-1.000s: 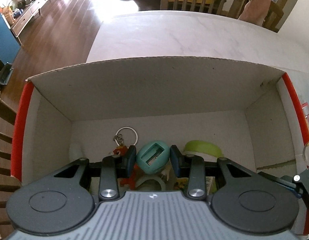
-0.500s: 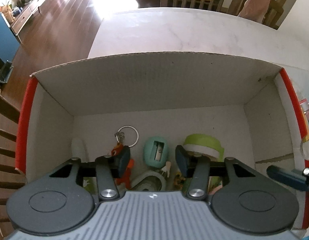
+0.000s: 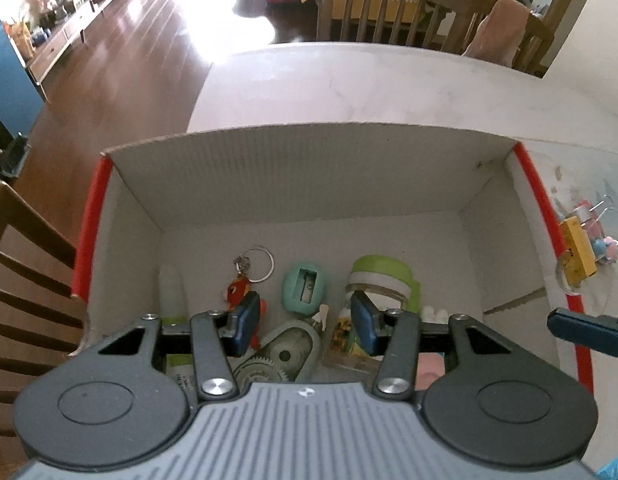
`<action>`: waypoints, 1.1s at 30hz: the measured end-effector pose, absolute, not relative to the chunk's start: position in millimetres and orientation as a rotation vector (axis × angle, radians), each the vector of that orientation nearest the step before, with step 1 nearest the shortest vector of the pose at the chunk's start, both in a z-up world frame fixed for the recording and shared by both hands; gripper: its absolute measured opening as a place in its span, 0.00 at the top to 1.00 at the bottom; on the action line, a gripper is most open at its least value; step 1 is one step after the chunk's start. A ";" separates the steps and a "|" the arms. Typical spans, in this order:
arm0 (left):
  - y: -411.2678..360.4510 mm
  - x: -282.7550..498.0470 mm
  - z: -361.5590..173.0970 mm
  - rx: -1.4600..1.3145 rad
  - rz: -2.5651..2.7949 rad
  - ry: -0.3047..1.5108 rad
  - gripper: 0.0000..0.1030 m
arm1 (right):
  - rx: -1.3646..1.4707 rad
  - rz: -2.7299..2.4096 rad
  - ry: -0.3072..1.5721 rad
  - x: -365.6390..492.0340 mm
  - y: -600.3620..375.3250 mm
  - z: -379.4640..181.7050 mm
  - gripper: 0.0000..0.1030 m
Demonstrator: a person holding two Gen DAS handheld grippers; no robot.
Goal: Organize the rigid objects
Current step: 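Open both grippers to release the sharpener and heart dish in the box, then withdraw both grippers from the box and move back over the pile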
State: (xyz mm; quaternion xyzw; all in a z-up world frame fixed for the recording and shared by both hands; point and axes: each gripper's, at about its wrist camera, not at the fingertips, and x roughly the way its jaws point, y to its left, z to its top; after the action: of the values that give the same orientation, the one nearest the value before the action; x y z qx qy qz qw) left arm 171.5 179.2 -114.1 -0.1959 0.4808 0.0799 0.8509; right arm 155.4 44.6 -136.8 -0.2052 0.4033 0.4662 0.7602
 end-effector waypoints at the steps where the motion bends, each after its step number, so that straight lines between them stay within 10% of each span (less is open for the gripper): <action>1: 178.5 169.1 -110.3 -0.410 0.170 1.004 0.53 | -0.442 1.015 0.873 155.4 42.9 -134.4 0.14; 22: 146.0 115.2 -43.3 -0.398 0.158 0.818 0.52 | -0.214 1.027 0.770 151.6 -35.8 -81.3 0.08; 26: 134.0 109.0 -36.1 -0.391 0.151 0.787 0.34 | -0.202 1.013 0.725 152.3 -62.1 -75.3 0.07; 33: 102.1 106.6 -21.8 -0.394 0.117 0.745 0.33 | -0.129 0.975 0.677 164.8 -115.9 -70.2 0.02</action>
State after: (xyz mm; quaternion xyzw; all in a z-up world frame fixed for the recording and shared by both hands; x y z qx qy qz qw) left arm 106.6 102.1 -21.8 -0.1910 0.3615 0.0567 0.9109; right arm 164.8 -115.9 -70.2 -0.0609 0.3187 0.4588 0.8272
